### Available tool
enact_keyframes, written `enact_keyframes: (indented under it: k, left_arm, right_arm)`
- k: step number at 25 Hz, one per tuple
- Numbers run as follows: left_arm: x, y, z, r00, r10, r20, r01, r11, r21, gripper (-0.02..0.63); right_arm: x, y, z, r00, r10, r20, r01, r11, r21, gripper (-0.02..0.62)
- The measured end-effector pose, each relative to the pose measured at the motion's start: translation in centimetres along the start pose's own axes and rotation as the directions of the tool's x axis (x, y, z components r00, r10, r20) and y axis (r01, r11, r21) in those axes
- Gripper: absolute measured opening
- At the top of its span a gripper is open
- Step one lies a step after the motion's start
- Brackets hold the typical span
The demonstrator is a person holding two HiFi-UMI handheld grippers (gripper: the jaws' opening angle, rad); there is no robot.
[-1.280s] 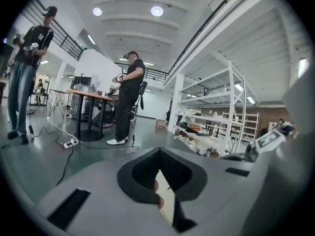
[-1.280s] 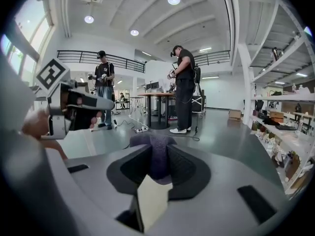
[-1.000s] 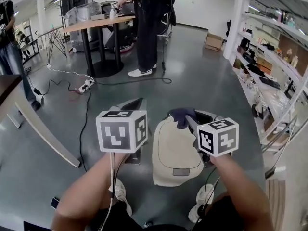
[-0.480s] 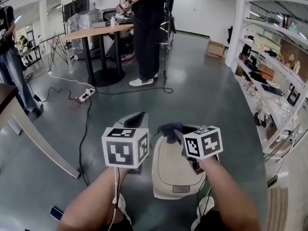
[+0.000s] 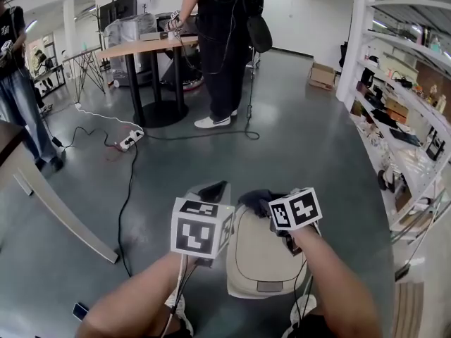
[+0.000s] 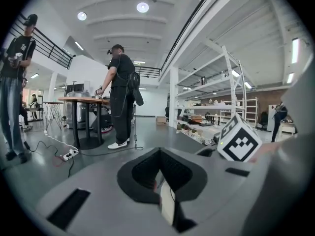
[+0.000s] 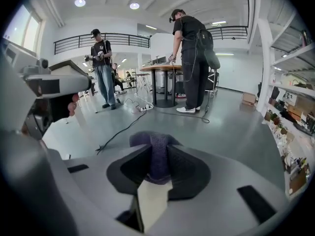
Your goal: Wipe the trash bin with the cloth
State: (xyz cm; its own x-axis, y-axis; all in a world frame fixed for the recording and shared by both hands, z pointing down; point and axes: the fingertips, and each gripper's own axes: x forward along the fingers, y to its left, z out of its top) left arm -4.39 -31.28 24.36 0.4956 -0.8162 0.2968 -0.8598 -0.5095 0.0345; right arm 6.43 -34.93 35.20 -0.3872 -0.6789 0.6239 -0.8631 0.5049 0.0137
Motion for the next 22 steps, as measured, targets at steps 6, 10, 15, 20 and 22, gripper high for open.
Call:
enact_keyframes:
  k: [6,10,15,20,22]
  left_arm:
    - [0.6,-0.8,-0.2,1.0,-0.007,-0.013,0.007,1.0,0.005,0.0]
    - [1.0,-0.6,-0.3,1.0,-0.009,-0.026,0.008,1.0,-0.005,0.0]
    - [1.3,-0.3,-0.7,0.999,-0.001,-0.047,0.002,1.0,0.01,0.0]
    - [1.4,0.4,-1.4,0.998,0.016,-0.065,-0.015,1.0,0.016,0.0]
    - [1.5,0.2,-1.4,0.997,0.016,-0.07,-0.015,1.0,0.006,0.0]
  right_arm:
    - [0.9,0.0,-0.7,0.998,-0.018,-0.055,0.014,0.997,-0.07,0.092]
    - [1.6,-0.5,-1.1,0.997,-0.021,-0.069,0.016,0.998,-0.06,0.092]
    - [1.4,-0.7,-1.2,0.997,-0.027,-0.069,0.022,0.996,-0.083,0.092]
    - [1.2,-0.9,-1.5,0.997,-0.026,-0.072,0.021,0.998,-0.065,0.092]
    - [1.1,-1.2,-1.6,0.997,-0.032,-0.072,0.027,0.998,-0.062,0.092]
